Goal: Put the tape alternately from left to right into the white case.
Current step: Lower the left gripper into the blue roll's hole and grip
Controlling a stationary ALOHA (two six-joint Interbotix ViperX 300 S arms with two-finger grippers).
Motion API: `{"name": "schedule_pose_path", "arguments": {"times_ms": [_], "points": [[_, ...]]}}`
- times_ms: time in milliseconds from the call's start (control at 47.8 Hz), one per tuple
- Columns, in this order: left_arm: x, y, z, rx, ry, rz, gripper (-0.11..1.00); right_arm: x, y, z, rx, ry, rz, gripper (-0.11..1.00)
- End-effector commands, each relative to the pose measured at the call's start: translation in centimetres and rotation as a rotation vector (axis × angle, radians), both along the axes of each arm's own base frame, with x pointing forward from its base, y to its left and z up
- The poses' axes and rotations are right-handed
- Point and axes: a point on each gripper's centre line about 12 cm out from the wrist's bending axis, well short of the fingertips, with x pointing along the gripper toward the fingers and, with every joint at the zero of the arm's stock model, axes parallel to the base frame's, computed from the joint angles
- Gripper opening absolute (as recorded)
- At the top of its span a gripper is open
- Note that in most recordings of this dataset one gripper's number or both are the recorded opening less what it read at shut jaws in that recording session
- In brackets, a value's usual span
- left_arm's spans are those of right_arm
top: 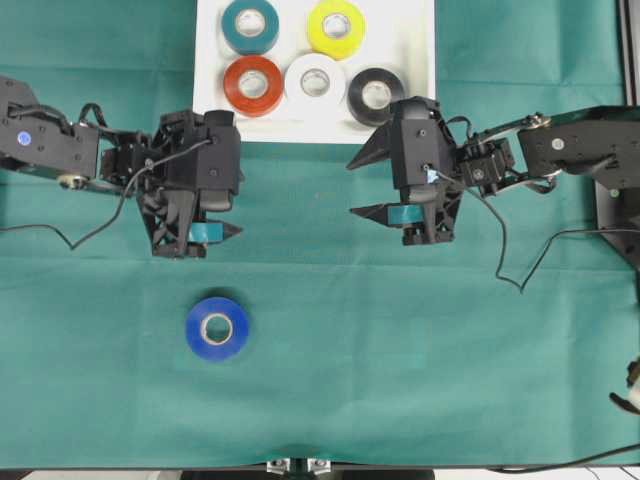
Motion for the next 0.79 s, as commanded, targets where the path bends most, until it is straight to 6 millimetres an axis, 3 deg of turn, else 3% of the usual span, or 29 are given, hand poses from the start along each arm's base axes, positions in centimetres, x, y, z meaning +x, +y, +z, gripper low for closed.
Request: {"name": "schedule_pose_path", "arguments": {"times_ms": [0,334,773], "points": [[-0.1,-1.1,0.9,-0.011,-0.030,-0.020,0.85,0.2,0.1,1.0,0.002,-0.038,0.009,0.76],[-0.7,-5.5,0.8,-0.043,-0.021,-0.113,0.85,0.2,0.1,1.1,0.002,-0.041,0.010,0.76],[-1.5,-8.6,-0.7,-0.130,0.040,-0.091,0.85,0.2,0.1,1.0,0.003,-0.038,0.009,0.76]]}}
